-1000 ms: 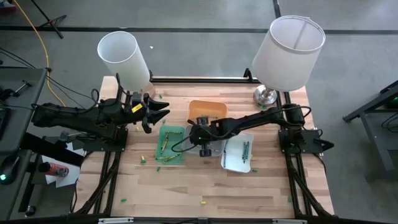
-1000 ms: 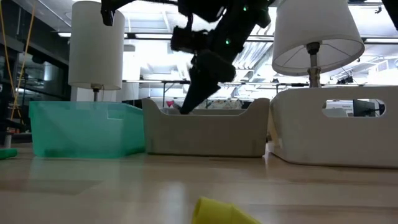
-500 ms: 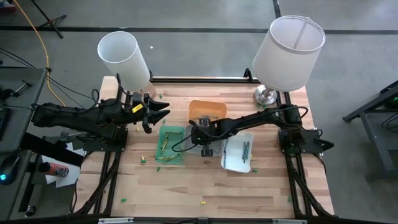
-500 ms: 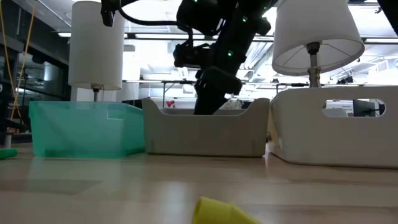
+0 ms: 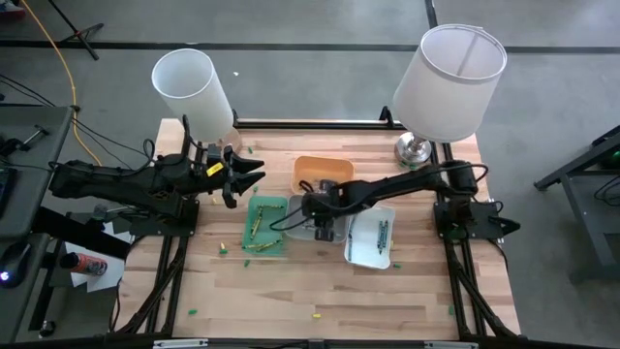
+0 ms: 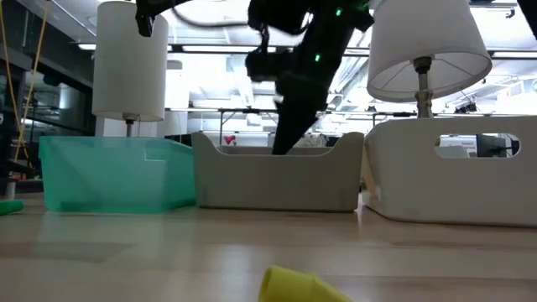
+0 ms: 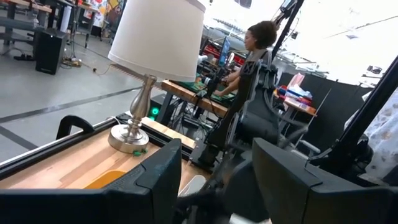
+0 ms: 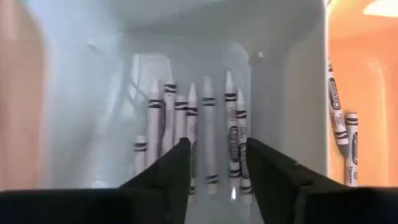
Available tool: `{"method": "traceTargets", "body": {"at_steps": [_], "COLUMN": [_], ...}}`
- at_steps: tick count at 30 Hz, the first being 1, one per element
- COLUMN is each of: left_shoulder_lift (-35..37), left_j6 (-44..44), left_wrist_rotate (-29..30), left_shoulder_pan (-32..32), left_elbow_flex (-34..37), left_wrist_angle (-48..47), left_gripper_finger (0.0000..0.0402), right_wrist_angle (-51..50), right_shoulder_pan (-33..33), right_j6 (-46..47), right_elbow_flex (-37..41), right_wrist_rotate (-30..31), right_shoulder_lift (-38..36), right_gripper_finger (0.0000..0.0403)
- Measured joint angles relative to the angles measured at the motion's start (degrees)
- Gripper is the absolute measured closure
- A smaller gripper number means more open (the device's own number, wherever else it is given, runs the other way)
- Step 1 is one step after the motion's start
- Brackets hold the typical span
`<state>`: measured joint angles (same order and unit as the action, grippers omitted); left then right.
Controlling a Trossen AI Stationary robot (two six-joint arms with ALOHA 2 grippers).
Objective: Sort crayons
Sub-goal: Adjust the green crayon in the green bin
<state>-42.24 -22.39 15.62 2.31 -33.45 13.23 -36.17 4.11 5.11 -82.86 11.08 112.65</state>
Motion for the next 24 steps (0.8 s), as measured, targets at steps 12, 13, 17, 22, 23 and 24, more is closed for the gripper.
{"method": "traceTargets", "body": {"at_steps": [12,13,17,22,23,24], "left_shoulder_lift": [-0.29,-0.36,-2.22,-8.88,-10.23,-11.64], "left_j6": [-1.18,-1.07,0.56,0.52,0.32,0.02], "left_wrist_rotate": [-1.77,-3.22,-7.91,-10.02,-10.03,-10.06], "left_shoulder_pan": [-0.02,-0.02,1.57,9.99,12.47,15.26], "left_elbow_flex": [-0.22,-1.21,-10.73,-23.3,-24.75,-25.72], "left_wrist_angle": [-0.97,-3.87,-24.56,-54.27,-59.15,-62.7], "left_gripper_finger": [0.0218,0.0218,0.0222,0.0246,0.0253,0.0263], "right_wrist_angle": [1.4,2.88,7.94,10.78,11.07,10.85], "right_shoulder_pan": [1.92,2.46,4.62,6.61,6.62,6.62], "right_j6": [12.58,15.37,25.82,33.51,34.13,34.77], "right_elbow_flex": [15.56,18.5,27.86,33.7,34.13,34.43], "right_wrist_rotate": [-0.16,0.14,1.12,7.21,8.22,9.01], "right_shoulder_lift": [-21.91,-24.43,-32.89,-39.27,-39.99,-40.52], "right_gripper_finger": [0.0213,0.0213,0.0213,0.0213,0.0213,0.0213]}}
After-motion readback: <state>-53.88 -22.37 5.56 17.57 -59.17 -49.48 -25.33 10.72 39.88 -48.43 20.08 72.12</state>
